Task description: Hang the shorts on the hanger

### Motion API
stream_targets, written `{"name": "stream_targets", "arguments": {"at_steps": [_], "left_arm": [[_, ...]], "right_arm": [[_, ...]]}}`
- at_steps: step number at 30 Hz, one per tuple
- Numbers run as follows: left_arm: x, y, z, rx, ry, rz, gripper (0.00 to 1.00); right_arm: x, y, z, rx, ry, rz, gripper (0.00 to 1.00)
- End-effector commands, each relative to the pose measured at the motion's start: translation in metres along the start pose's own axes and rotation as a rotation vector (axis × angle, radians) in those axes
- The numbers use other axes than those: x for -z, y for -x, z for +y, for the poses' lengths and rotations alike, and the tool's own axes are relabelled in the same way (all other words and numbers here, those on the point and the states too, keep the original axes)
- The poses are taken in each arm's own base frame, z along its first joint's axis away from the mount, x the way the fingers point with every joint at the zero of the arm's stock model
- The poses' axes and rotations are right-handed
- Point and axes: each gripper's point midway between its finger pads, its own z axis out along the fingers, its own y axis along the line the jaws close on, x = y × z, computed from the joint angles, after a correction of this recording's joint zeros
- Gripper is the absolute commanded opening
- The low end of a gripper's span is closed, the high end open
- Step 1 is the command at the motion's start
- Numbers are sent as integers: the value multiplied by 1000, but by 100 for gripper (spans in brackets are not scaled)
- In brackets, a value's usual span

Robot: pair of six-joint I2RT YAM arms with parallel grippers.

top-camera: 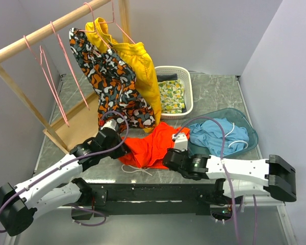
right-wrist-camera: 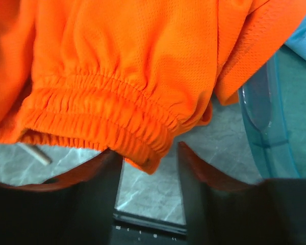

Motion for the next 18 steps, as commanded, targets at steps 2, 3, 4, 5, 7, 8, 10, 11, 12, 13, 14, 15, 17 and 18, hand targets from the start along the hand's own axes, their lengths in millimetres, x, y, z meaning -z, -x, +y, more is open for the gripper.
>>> {"name": "stream_targets", "arguments": {"at_steps": [2,3,4,5,7,8,10,11,12,13,14,15,17,18], "left_arm": [[11,10,-13,-21,-56,-39,3],[12,10,-12,-26,-56,-39,4],[12,9,-12,-30,-59,-36,5],[12,7,-10,-39,-55,-28,6],[9,4,-9,-47,-55,-12,9],[8,2,-7,-53,-50,-6,16],[5,-2,-4,-61,-47,3,23],[4,0,-2,-49,-30,-7,29],[4,-2,-2,-56,-28,-9,32],[7,-1,-3,-53,-33,-17,44],[7,2,-1,-51,-19,-45,53],[10,-1,-4,-64,-26,-47,59],[18,3,-5,-84,-28,-87,74],[24,0,-12,-109,-49,-89,77]], "right_arm": [[-9,19,0,-21,-82,-77,28],[-7,25,-3,-19,-109,-88,19],[3,43,-9,-16,-163,-117,3],[11,55,-13,-12,-193,-140,0],[40,95,-22,-25,-237,-186,0],[51,113,-25,-32,-245,-221,0],[77,154,-28,-44,-209,-256,0],[83,164,-27,-52,-185,-255,0],[90,176,-28,-59,-161,-268,0],[97,195,-30,-61,-146,-292,0],[100,202,-30,-63,-129,-292,0],[100,203,-24,-57,-86,-266,0],[107,219,-24,-49,-75,-280,0],[106,220,-21,-38,-76,-272,0]]}}
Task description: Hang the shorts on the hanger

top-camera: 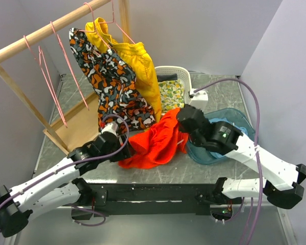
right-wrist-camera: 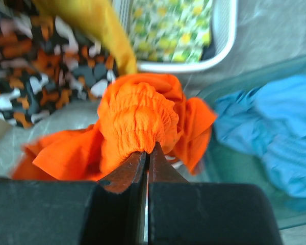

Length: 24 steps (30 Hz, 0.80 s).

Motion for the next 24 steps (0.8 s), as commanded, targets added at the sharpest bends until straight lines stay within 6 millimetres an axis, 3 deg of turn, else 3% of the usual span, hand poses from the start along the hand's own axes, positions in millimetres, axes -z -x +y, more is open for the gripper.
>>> {"name": "stream_targets", "arguments": {"at_steps": [1,6,8,9,15,16,20,22,24], "left_arm": [[22,12,-17,-70,-57,-100,79],[50,9,-49,-146,-169,-137,76],[52,5,-59,-146,-171,-138,73],[53,-7,-65,-171,-180,-112,73],[22,-41,-95,-149,-90,-112,70],[8,-47,-97,-119,-49,-110,70],[-13,-55,-136,-46,-71,-124,69],[-27,-64,-146,-59,-66,-123,67],[-28,-65,-167,-55,-104,-137,67]], "right_arm": [[6,19,-2,123,20,18,0],[1,21,6,151,14,37,0],[0,21,8,150,12,38,0],[-1,22,9,147,14,38,0],[-5,20,13,138,23,47,0],[-6,19,14,139,25,50,0],[-10,18,14,131,22,59,0],[-12,16,15,125,30,68,0],[-13,13,15,120,40,75,0]]}}
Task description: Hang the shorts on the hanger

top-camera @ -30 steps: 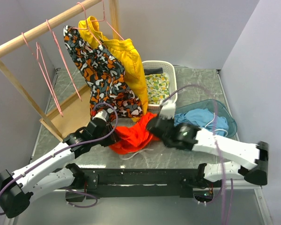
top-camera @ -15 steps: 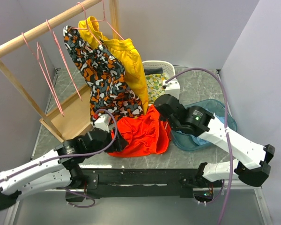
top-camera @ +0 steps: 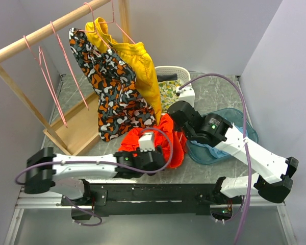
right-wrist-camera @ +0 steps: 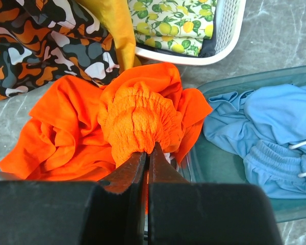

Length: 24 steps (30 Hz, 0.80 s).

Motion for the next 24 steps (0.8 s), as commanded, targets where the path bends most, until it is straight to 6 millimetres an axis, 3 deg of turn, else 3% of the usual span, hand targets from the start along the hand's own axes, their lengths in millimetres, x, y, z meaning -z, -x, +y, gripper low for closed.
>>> {"name": "stream_targets", "arguments": {"at_steps": [1,6,8,12,17,20,21,22,23,24], "left_arm": [[-5,21,-60,108,-107,-102,67],[-25,8,-69,75,-77,-84,65],[-32,5,-63,89,-33,-91,60],[-48,-2,-31,128,121,-128,52],[-52,9,-19,136,182,-203,46],[-43,22,6,147,256,-259,31],[-32,33,9,200,253,-280,24],[-25,38,21,209,274,-291,11],[-16,48,34,209,303,-301,6],[3,65,32,236,262,-315,2]], "right_arm": [[1,16,4,-49,28,-33,0],[1,17,0,-71,31,-39,0],[2,19,-1,-79,32,-41,0],[4,22,-1,-90,36,-46,0],[9,25,-7,-104,33,-60,0],[14,26,-15,-113,23,-70,0],[15,26,-19,-114,15,-73,0],[15,26,-21,-116,12,-74,0],[18,28,-25,-124,12,-85,0],[20,30,-28,-129,11,-93,0]]}}
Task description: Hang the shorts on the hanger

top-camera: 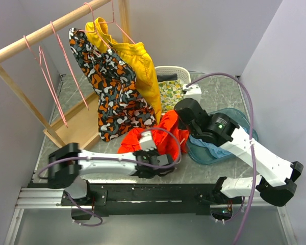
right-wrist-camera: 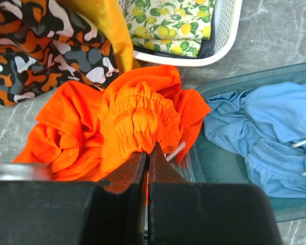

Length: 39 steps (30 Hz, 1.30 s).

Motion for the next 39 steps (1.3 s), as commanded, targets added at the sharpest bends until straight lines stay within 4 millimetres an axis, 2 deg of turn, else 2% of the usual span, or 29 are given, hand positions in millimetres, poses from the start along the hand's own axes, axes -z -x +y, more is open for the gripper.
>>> {"name": "stream_targets", "arguments": {"at_steps": [1,2,7,9,10,11,12,13,15,16,17,19,21,22,23,24,25,26,27,28,29,30,31,32,34,35,36,38,39], "left_arm": [[42,80,24,128,-4,-117,1],[51,94,25,136,-26,-134,1],[135,187,2,138,-296,-195,1],[157,215,6,116,-330,-218,1],[178,236,-1,140,-375,-232,1],[185,250,-1,138,-381,-242,1],[187,253,0,81,-365,-237,1],[205,269,-8,94,-408,-234,1],[205,279,-12,55,-390,-240,1],[213,287,-13,59,-399,-241,1],[210,294,-11,64,-382,-249,1],[199,293,-15,41,-378,-226,1],[186,285,-16,37,-387,-180,1],[166,270,-11,16,-356,-149,1],[159,266,-16,30,-382,-129,1],[152,259,-16,37,-387,-114,1],[132,239,-9,16,-358,-73,1],[123,233,-11,21,-361,-66,1],[111,223,-7,29,-338,-47,1],[90,200,4,4,-293,-5,1],[80,189,6,-7,-290,15,1],[71,179,2,-2,-310,34,1],[56,158,11,-27,-294,71,1],[50,147,11,-49,-303,95,1],[45,135,12,-69,-317,120,4],[47,133,11,-103,-325,117,8],[52,138,10,-121,-318,95,28],[69,147,5,-161,-347,63,44],[83,162,-4,-157,-379,35,54]], "right_arm": [[20,27,-17,-82,4,-99,0],[25,34,-19,-90,13,-116,0],[45,56,-10,-108,101,-158,0],[57,69,-9,-120,140,-188,0],[62,72,-6,-123,166,-192,0],[72,81,-6,-133,192,-212,0],[77,84,-5,-134,211,-218,0],[82,88,-4,-138,229,-226,0],[98,101,-2,-152,279,-248,0],[102,104,1,-154,299,-251,0],[110,109,3,-158,331,-262,0],[112,111,3,-164,340,-268,0],[100,100,7,-154,327,-241,0],[93,93,7,-152,318,-226,0],[72,70,9,-130,291,-168,0],[62,61,13,-134,305,-145,0],[53,49,13,-137,310,-119,0],[25,19,7,-131,264,-48,0],[15,11,9,-146,276,-35,0],[4,-1,7,-155,262,-9,0],[-13,-27,1,-155,224,47,0],[-19,-34,1,-163,220,58,0],[-25,-44,1,-162,213,77,0],[-33,-60,0,-159,202,110,0],[-39,-70,3,-160,204,132,0],[-42,-76,2,-155,197,145,0],[-43,-78,1,-152,191,150,0],[-47,-80,-3,-147,168,147,0],[-48,-81,-3,-145,165,149,0]]}}
